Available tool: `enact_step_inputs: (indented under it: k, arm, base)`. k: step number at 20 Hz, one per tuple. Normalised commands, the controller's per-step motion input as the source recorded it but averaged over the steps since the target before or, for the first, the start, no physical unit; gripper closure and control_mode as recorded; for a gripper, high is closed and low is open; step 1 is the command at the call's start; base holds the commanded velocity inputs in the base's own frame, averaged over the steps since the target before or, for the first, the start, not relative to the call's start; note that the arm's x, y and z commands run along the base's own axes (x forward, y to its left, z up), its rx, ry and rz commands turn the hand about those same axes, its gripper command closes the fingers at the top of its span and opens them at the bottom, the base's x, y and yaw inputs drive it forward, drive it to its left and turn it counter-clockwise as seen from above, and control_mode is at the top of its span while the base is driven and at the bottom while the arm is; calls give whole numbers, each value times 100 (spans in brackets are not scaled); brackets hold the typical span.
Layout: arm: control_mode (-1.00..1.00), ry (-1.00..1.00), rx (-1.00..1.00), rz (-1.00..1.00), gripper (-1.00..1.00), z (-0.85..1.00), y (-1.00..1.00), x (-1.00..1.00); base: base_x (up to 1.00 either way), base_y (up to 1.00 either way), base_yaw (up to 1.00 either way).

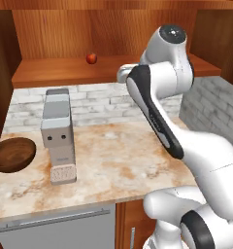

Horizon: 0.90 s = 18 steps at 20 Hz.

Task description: Pick the apples from the cabinet and place them in one bowl. Pick the garlic from the sink and place it in the other bowl.

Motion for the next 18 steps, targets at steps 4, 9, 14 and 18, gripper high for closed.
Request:
enact_step_inputs:
  k: [4, 9, 14, 18]
  arm:
    - [-100, -5, -5, 24, 100, -22, -20, -90]
    - [-100, 5, -7, 11, 100, -30, -32, -71]
    - [-100, 18, -5, -15, 100, -38, -60, -31]
    - [-100, 18, -2, -36, 100, -24, -23, 0]
  base:
    - [0, 0, 0]
    - [0, 0, 0]
    - [0, 0, 0]
    - [0, 0, 0]
